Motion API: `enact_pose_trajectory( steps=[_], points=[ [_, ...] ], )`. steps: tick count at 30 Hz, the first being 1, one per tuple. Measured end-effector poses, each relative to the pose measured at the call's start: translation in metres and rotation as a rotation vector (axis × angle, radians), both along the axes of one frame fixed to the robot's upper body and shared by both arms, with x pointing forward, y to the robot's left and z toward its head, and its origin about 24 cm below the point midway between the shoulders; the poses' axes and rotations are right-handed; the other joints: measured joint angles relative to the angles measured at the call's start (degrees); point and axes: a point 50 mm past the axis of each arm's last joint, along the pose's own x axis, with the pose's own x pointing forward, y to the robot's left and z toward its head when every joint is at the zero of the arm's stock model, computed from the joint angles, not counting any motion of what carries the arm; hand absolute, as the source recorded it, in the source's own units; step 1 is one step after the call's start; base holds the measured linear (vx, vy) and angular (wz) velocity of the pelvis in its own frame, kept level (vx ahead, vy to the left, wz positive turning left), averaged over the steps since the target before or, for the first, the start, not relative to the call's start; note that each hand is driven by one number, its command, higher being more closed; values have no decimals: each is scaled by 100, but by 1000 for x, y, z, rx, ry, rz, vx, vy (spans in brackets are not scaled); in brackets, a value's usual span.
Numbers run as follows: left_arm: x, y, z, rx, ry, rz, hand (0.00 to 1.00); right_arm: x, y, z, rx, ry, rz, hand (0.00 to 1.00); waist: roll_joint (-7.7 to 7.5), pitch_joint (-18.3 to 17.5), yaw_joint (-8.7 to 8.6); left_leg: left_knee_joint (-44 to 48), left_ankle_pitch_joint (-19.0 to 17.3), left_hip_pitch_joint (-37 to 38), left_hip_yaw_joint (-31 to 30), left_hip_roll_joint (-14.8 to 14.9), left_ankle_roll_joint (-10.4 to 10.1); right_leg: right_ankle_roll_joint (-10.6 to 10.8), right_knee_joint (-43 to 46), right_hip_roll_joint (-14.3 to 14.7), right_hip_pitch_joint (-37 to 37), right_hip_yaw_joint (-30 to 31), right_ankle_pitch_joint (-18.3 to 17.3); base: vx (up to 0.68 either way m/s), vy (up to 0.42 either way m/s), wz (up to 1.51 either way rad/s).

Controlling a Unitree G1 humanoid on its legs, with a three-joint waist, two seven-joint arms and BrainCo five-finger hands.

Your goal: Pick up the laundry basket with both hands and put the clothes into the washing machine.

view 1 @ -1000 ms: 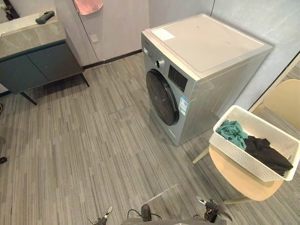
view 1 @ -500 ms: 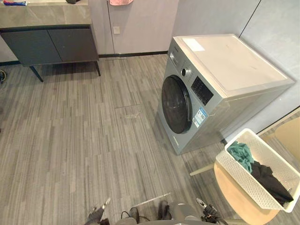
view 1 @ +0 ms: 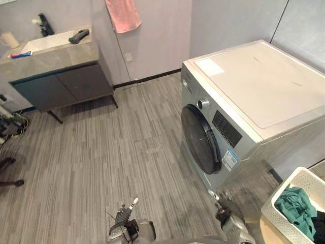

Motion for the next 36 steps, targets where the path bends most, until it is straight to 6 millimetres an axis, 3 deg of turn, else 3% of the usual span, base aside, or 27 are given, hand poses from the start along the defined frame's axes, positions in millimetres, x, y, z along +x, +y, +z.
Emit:
enact_pose_trajectory(
  steps=[2, 3, 4, 5, 6, 7, 9, 11, 15, 19, 21, 22, 27, 29, 31, 33, 34, 36],
  points=[
    [-3, 2, -1, 11, 17, 8, 0, 12, 2, 19, -38, -102, 38, 0, -30, -4, -50, -1379, 207, 223, -46, 0, 214, 275, 19, -208, 56, 130, -119, 249, 266, -51],
    [-8, 1, -3, 13, 33, 13, 0, 17, 0, 32, -77, -175, 60, 0, -1, -28, -51, -2540, 737, 472, -190, -21, 415, 556, 133, -310, 63, 268, -288, 266, 369, -39],
    [-11, 0, -4, 9, 46, 13, 0, 20, -2, 38, -101, -202, 70, 0, 81, -72, -54, -2987, 1272, 572, -353, -30, 454, 671, 218, -298, 34, 306, -359, 280, 465, -37],
    [-19, -2, -8, 3, 79, 13, 0, 24, -12, 44, -139, -229, 74, 0, 226, -201, -70, -3202, 1799, 598, -539, -46, 211, 883, 330, -253, -32, 395, -499, 288, 580, -17],
    [-23, 5, -9, 28, 106, 11, 0, 30, -11, 49, -150, -250, 84, 0, 35, -290, -142, -3432, 1485, 726, -480, -205, -215, 938, 360, -420, -124, 591, -527, 231, 479, -12],
    [-24, 8, -10, 36, 112, 9, 0, 31, -10, 49, -153, -253, 89, 0, -42, -296, -158, -3515, 1468, 763, -434, -234, -238, 955, 350, -452, -145, 634, -515, 189, 477, 1],
    [-34, 29, -11, 106, 173, -52, 0, 39, -5, 55, -171, -281, 110, 0, -281, -384, -174, -4234, 1525, 1040, -255, -416, -261, 1152, 71, -577, -153, 803, -164, 108, 277, -8],
    [-44, 34, -12, 132, 207, -83, 0, 45, -11, 66, -198, -326, 97, 0, -257, -374, -161, -4461, 1555, 1317, -88, -474, -231, 1262, -20, -638, -103, 933, 71, 53, 134, -33],
    [-39, 34, -10, 151, 195, -131, 0, 47, -49, 95, -323, -429, 11, 0, -83, -427, -165, -4987, 1839, 1463, 113, -575, -149, 1421, -269, -723, -202, 930, 355, -24, 23, -23],
    [-16, 24, -7, 153, 138, -203, 0, 42, -94, 108, -481, -419, -57, 0, 161, -276, -199, -5201, 2148, 1214, 91, -591, -138, 1435, -511, -742, -370, 780, 350, -131, -58, -4],
    [-12, 22, -6, 157, 125, -219, 0, 44, -108, 114, -530, -414, -66, 0, 176, -247, -191, -5241, 2229, 1073, 85, -590, -145, 1525, -563, -765, -529, 696, 262, -193, -72, -4],
    [-10, 23, -5, 168, 119, -229, 0, 50, -115, 118, -549, -413, -71, 0, 138, -204, -191, -5244, 2265, 959, 74, -597, -149, 1529, -625, -793, -570, 629, 127, -190, -68, 0],
    [-6, 16, -4, 174, 112, -287, 0, 81, -153, 135, -610, -374, -143, 0, 308, 160, -178, -5245, 2263, 490, -421, -591, -170, 1479, -497, -680, -951, 445, 83, -211, -17, 22],
    [3, 19, 1, 200, 72, -311, 0, 114, -168, 160, -590, -390, -197, 0, 425, 475, -131, -5245, 2236, 166, -540, -609, -204, 1419, -498, -651, -1200, 462, 277, -200, 43, 15],
    [13, 25, 6, 219, 35, -310, 0, 131, -183, 184, -562, -397, -288, 0, 337, 788, -65, -5187, 2027, -74, -559, -661, -489, 1386, -652, -728, -1395, 460, 483, -136, 33, 3],
    [18, 19, 7, 198, 15, -310, 0, 141, -202, 213, -555, -410, -351, 0, 485, 1073, 42, -5129, 2422, -204, -750, -758, -85, 1522, -741, -715, -1500, 482, 650, -68, 29, -5],
    [22, 19, 9, 188, -6, -290, 0, 140, -210, 221, -549, -417, -374, 0, 556, 1176, 9, -5207, 2591, -297, -834, -807, -60, 1561, -707, -734, -1583, 471, 673, -44, 35, 13],
    [29, 18, 14, 180, -56, -264, 0, 146, -210, 227, -505, -414, -392, 0, 596, 1303, -2, -5208, 2592, -435, -887, -865, -61, 1632, -699, -794, -1709, 456, 716, -67, 41, 14]
  ],
)
